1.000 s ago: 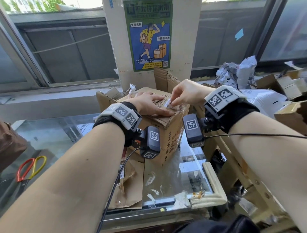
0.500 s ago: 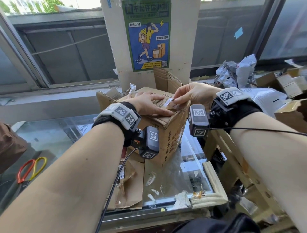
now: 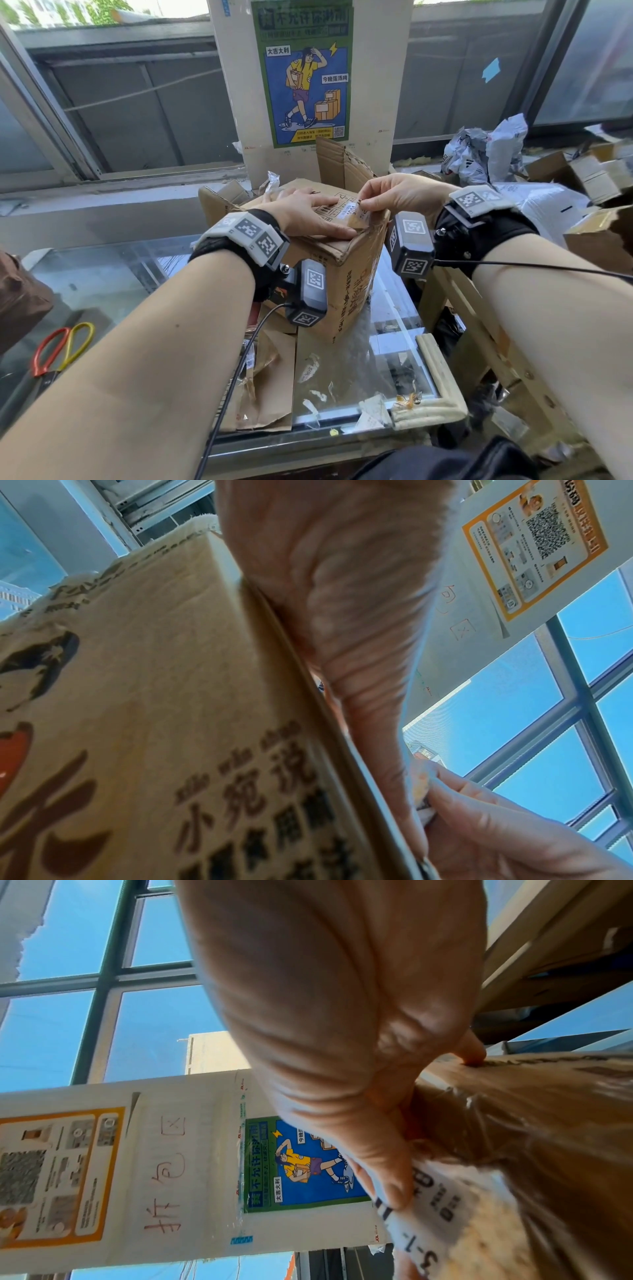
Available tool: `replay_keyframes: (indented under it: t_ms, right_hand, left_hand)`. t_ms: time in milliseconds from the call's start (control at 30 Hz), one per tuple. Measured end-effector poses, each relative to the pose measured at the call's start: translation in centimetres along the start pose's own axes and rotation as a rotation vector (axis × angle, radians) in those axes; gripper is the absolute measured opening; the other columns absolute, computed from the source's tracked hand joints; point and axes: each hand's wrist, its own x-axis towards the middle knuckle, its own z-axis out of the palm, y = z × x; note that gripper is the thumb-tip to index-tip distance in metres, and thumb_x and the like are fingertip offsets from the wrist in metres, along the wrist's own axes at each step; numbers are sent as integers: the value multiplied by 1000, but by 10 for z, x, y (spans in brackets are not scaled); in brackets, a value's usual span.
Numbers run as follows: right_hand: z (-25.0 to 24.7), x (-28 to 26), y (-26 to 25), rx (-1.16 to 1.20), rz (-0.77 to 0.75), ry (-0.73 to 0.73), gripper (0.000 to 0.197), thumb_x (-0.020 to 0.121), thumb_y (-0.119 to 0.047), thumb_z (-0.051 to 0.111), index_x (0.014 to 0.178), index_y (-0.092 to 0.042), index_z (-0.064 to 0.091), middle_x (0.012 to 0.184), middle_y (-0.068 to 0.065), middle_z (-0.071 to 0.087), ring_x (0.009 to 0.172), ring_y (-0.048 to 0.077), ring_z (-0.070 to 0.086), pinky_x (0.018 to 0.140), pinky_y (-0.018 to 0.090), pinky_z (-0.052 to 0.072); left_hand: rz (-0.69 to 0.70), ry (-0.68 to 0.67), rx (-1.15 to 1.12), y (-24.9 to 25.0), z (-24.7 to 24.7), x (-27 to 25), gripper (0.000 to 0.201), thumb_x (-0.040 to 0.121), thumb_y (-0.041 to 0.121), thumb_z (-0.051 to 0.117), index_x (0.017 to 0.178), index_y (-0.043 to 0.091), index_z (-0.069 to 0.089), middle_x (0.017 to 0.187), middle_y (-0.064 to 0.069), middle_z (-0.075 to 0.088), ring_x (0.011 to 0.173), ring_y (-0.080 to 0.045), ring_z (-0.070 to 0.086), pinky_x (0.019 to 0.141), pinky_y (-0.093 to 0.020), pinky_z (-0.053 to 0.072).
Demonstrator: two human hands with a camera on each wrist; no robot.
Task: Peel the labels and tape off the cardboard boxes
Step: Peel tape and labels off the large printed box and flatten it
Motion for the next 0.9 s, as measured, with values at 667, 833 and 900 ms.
replay_keyframes:
  t_ms: [667,833,900]
  right_hand:
    - [-3,-2,19,410,-146,66,32,90,8,44,105,-12,63,69,-1,63,56,12,59,57,24,53]
    - [-1,-2,22,425,-186,100,32,83,13,37,71,-7,59,72,8,56,63,19,54,65,36,48]
    - [2,1,25,538,-221,126,34,80,14,35,64,-7,55,71,9,56,65,22,55,66,37,47]
  left_hand:
    - [39,77,-13,2,0,2,78,66,81,56,136,50,44,154,8,33,144,-22,21,118,-53,6]
    - [130,262,100,35,-3,-15,42,90,60,49,120,36,64,128,5,61,129,-20,45,117,-46,8]
    - [201,136,-61,44,2,-19,43,89,52,55,126,31,60,125,0,62,120,-21,51,103,-35,35]
